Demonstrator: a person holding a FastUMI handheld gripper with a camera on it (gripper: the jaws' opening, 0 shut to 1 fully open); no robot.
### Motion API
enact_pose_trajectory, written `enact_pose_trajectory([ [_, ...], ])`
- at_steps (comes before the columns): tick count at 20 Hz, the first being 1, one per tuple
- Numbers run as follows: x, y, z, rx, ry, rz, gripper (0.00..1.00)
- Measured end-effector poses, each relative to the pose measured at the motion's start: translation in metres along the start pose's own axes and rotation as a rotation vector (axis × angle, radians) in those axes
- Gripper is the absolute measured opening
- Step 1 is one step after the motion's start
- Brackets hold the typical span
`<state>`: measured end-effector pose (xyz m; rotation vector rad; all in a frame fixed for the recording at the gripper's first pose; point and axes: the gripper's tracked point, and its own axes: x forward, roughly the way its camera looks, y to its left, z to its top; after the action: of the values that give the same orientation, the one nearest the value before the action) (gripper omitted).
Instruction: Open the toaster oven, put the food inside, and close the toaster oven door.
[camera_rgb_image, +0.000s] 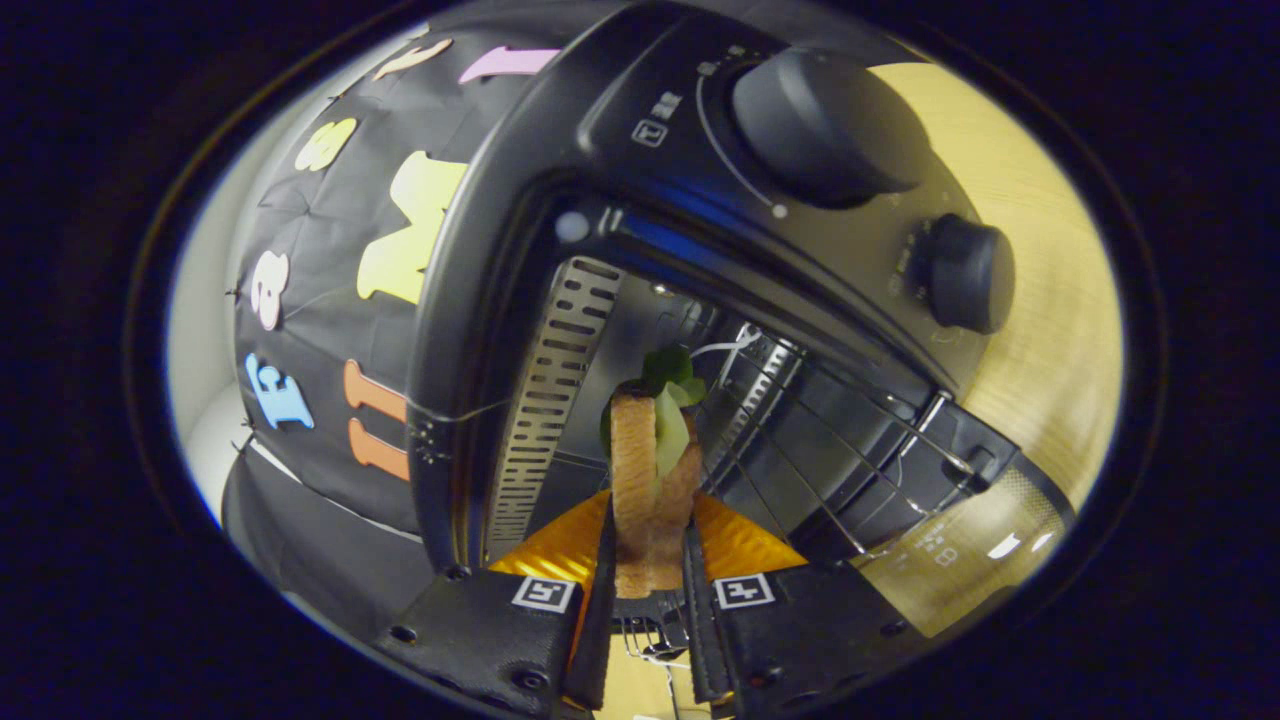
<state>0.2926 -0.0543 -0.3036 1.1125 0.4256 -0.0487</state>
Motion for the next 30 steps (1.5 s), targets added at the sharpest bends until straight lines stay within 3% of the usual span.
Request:
enact_pose_trajectory([
  [7,0.01,0.004,-0.004,0.046,0.019,0.023,0.39],
  [13,0.007,0.006,-0.006,-0.003,0.055,0.045,0.42],
  [16,0.003,0.014,-0.013,-0.112,0.067,0.081,0.47],
  [22,0.006,0.01,-0.035,-0.498,0.091,0.015,0.78],
  [27,0.008,0.001,-0.038,-0.772,0.094,-0.068,0.82],
  [30,0.002,-0.001,-0.045,-0.906,0.12,-0.095,0.93],
])
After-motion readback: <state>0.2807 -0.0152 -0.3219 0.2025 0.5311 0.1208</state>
